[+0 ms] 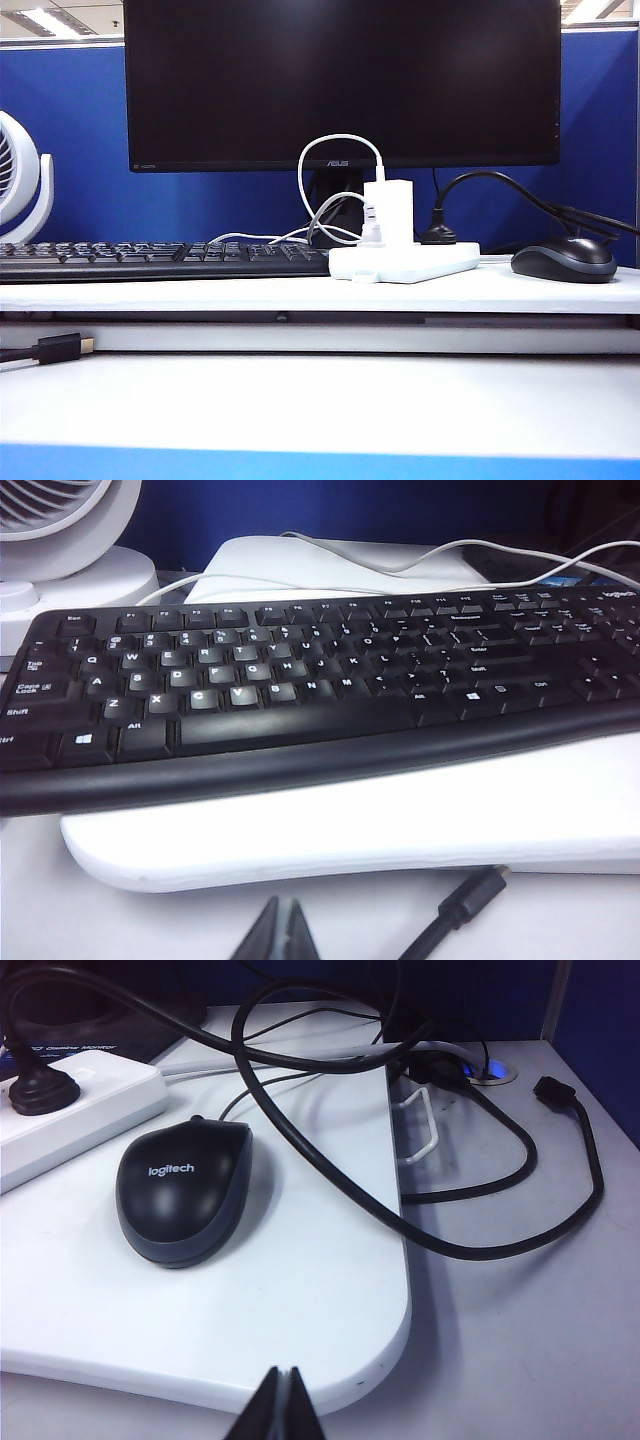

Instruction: Unplug the white charger from the socket, then place it next to the socket.

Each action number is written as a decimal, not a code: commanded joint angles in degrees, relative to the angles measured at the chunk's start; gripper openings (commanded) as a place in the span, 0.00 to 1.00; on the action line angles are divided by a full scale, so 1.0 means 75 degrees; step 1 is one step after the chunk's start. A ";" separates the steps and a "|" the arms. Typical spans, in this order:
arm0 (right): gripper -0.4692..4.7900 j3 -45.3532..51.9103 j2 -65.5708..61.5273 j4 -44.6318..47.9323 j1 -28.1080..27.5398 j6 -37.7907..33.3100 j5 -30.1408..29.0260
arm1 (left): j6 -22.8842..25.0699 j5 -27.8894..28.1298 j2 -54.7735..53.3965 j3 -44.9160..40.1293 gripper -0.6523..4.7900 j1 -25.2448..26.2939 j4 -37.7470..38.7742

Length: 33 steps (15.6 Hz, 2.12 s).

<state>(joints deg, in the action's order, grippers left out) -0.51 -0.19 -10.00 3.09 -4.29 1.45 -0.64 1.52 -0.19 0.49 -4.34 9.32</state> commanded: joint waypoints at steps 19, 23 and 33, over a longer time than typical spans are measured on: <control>0.09 -0.4299 -0.2407 0.2078 0.0003 -0.0023 0.0839 | -0.0813 0.0510 -0.1626 0.2771 0.11 -0.0009 -0.1268; 0.09 -0.5826 -0.4829 0.2658 0.0003 -0.0020 -0.0003 | -0.0662 0.0268 -0.4456 0.4817 0.11 -0.0015 -0.1288; 0.09 -0.8469 -0.9098 0.2127 0.0458 0.0006 -0.3139 | 0.0458 -0.3351 -0.9253 0.7630 0.11 -0.1209 -0.1577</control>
<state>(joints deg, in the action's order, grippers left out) -63.75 -67.81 5.43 6.09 -4.27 -21.08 0.62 -23.00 -68.95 57.34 -12.12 -1.74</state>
